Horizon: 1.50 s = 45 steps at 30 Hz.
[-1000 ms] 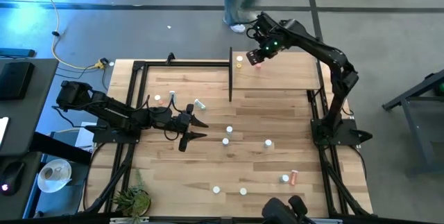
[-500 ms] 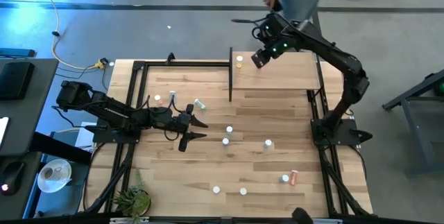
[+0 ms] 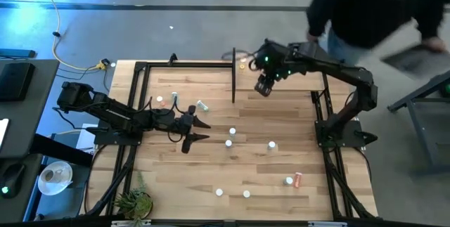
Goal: Pick and place medicine bottles onto shelf by color
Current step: Put the center blue pill bottle on the shelf
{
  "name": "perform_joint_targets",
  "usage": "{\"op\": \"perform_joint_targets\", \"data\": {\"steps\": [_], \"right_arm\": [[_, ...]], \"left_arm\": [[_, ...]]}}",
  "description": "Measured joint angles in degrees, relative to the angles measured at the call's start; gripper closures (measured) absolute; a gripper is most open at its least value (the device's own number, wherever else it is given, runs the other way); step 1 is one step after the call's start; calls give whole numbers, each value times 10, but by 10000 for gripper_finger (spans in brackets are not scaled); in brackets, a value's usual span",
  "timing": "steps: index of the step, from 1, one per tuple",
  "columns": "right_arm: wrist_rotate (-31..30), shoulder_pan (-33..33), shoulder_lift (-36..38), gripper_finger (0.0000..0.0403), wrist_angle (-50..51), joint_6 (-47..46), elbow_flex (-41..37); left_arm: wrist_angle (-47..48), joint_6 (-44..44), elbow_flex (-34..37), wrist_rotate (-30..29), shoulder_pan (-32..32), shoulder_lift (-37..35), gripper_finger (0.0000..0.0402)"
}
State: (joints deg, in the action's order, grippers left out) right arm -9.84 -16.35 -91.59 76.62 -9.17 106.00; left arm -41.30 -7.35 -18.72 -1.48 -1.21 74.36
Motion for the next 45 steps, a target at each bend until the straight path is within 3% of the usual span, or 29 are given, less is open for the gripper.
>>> {"op": "perform_joint_targets", "data": {"steps": [15, 20, 30, 35, 45], "right_arm": [[-87, 152, -12, 237, 12, -32, -1], [-137, 177, -13, 237, -11, -39, -82], [-130, 211, -5, 237, -122, -68, -235], [-130, 236, 1, 237, -144, -112, -279], [-201, 297, 2, 237, -181, -178, -309]], "left_arm": [[50, 16, 0, -3, 10, 0, 215], [64, 22, 0, -3, 18, 0, 215], [64, 31, 0, -3, 20, 16, 215], [21, 31, 0, -7, 20, 68, 215], [-114, 31, -6, -7, 20, 194, 215]]}}
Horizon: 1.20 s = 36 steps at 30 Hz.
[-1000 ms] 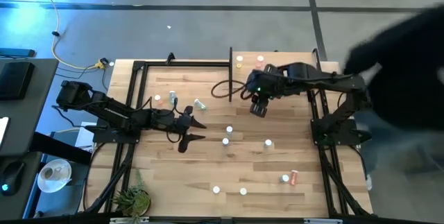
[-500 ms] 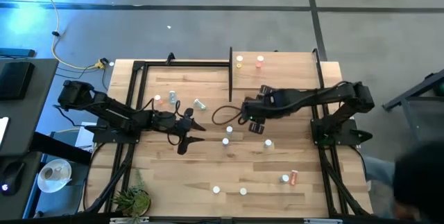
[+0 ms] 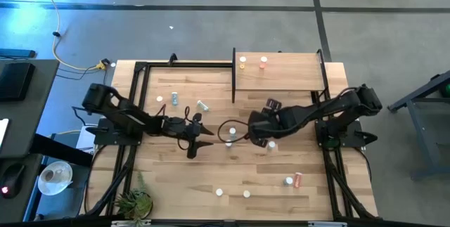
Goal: Pick and place medicine bottles onto shelf by color
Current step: Put the center blue pill bottle on the shelf
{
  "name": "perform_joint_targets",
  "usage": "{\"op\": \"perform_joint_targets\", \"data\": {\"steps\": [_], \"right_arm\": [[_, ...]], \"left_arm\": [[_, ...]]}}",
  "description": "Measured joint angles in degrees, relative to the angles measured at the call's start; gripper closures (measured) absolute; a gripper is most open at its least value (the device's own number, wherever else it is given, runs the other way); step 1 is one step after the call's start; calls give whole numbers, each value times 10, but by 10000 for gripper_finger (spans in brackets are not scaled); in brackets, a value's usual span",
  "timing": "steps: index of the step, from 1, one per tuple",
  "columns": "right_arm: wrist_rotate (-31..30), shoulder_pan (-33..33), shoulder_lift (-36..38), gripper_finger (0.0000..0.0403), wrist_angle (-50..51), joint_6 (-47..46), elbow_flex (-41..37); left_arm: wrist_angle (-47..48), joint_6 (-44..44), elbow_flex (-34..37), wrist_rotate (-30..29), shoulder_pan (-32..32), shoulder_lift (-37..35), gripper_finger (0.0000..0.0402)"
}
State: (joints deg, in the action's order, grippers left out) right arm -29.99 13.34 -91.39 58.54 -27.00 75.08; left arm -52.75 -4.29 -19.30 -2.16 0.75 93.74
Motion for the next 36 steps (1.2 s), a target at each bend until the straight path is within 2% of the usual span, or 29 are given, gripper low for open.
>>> {"op": "perform_joint_targets", "data": {"steps": [14, 28, 36], "right_arm": [[-15, 9, 0, 237, -28, 0, -1], [-15, 9, 0, 237, -32, 4, -1], [-15, 9, 0, 237, -32, 4, -1]], "left_arm": [[-6, 0, -95, 2, 0, 133, 215], [-6, -11, -152, 4, 0, 200, 215], [0, -15, -173, 17, 0, 214, 216]]}}
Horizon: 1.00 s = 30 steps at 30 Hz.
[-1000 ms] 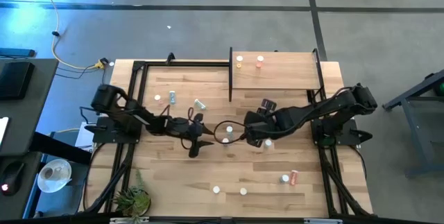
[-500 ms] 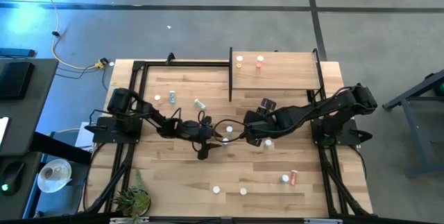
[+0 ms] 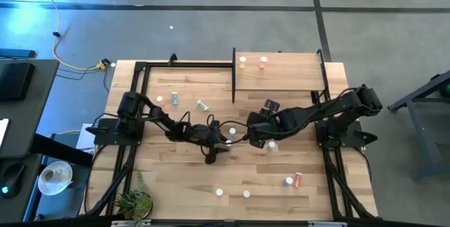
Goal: Pick and place medicine bottles onto shelf by color
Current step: Put the center blue pill bottle on the shelf
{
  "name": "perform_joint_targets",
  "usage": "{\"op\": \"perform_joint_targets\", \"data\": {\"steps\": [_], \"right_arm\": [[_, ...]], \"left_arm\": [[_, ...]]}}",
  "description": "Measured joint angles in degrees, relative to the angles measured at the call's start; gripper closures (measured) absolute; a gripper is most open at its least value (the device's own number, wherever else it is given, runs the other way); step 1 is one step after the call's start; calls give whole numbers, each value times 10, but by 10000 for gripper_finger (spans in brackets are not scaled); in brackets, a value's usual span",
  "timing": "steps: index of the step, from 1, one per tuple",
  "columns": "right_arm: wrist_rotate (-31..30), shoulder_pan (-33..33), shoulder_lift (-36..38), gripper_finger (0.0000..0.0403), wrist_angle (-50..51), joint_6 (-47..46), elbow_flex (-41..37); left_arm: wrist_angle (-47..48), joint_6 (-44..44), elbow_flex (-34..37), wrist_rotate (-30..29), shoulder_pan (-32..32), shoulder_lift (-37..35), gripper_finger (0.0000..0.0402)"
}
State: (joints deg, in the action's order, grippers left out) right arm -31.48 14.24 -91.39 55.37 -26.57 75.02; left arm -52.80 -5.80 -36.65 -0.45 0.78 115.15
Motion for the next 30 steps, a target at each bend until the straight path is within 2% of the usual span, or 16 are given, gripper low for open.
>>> {"op": "perform_joint_targets", "data": {"steps": [7, 20, 27, 30], "right_arm": [[0, 0, 0, 237, -4, 0, 0], [0, 0, 0, 237, -17, -4, 0], [4, -1, 0, 237, -36, -1, 0], [27, -7, 0, 237, -38, 0, 4]], "left_arm": [[9, 0, -1, 11, 0, 0, 223], [5, 4, -1, 11, 0, 0, 303], [3, 0, -3, 15, 0, 0, 311], [3, 0, -10, 21, 0, 0, 312]]}}
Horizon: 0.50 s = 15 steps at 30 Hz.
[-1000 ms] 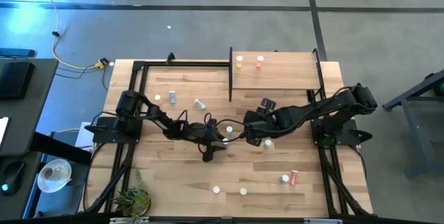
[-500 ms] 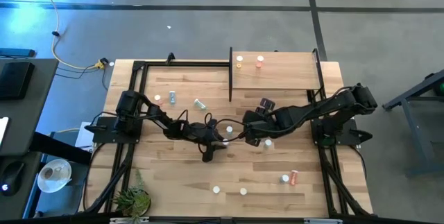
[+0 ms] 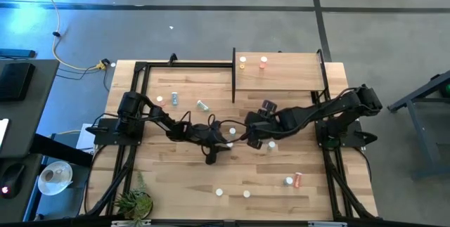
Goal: Pick and place medicine bottles onto shelf by color
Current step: Put the center blue pill bottle on the shelf
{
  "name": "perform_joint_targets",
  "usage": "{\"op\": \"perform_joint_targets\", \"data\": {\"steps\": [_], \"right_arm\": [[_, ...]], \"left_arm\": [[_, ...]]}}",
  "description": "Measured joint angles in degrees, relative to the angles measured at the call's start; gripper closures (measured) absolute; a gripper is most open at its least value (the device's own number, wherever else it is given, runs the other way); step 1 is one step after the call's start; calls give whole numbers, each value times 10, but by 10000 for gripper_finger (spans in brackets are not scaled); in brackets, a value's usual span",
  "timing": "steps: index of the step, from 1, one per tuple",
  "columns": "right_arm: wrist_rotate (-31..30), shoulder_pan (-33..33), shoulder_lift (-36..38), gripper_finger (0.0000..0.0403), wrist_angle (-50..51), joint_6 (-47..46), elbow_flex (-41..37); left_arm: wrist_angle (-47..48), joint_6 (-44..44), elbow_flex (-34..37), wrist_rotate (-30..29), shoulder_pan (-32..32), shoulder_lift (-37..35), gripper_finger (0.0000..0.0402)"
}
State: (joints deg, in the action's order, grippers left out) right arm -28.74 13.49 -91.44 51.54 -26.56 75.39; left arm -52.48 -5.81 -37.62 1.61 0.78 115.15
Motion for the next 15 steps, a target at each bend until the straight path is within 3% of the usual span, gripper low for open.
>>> {"op": "perform_joint_targets", "data": {"steps": [15], "right_arm": [[100, -13, 0, 231, -26, 86, 65]], "left_arm": [[4, 0, -22, 39, -35, -1, 313]]}}
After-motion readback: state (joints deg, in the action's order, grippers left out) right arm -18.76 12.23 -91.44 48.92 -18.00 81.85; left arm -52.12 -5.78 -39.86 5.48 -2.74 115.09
